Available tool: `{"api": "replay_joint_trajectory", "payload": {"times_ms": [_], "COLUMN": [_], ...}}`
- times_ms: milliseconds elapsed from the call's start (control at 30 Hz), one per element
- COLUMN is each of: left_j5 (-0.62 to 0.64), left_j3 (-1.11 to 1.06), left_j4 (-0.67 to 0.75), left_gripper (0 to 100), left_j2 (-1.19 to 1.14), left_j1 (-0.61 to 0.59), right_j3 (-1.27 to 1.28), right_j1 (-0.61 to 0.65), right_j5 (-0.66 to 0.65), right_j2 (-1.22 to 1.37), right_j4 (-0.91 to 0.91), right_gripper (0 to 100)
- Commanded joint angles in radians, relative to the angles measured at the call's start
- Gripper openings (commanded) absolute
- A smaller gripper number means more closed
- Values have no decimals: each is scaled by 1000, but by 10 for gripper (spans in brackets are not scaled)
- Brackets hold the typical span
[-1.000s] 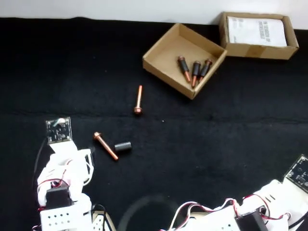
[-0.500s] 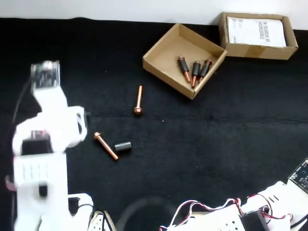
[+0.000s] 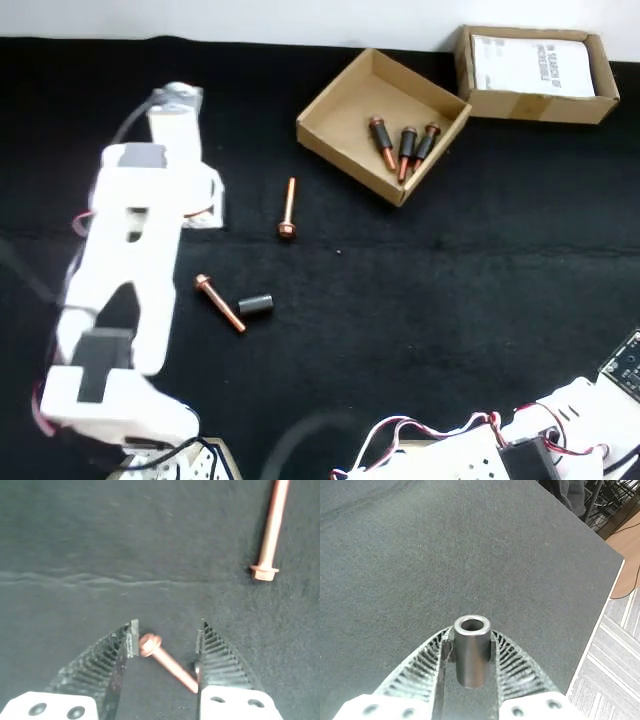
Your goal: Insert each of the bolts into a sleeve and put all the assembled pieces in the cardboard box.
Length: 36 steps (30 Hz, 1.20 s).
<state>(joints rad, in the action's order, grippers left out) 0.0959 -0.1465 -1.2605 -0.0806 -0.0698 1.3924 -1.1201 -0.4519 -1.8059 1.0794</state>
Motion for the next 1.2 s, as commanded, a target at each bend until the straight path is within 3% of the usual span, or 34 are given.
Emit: {"api": "replay_joint_trajectory", "payload": {"times_ms": [0,600,867,1167], "left_j5": [5,0,3,5], "left_j3": [99,862,1201,1461], "left_j4": [-3,-15,-264,-453], "left_gripper": [199,200,200,200], "left_j2": [-119,-803,-1027,-1153], "left_j1": [68,91,231,390], "right_j3": [-2,53,56,136], "right_j1": [-12,-5,-2,-10], "right_j5": [9,9,11,37], "right_j2": [-8,-8,-8,-8], "right_j4": [-15,-21,-39,-165], "right_gripper": [7,7,7,7]}}
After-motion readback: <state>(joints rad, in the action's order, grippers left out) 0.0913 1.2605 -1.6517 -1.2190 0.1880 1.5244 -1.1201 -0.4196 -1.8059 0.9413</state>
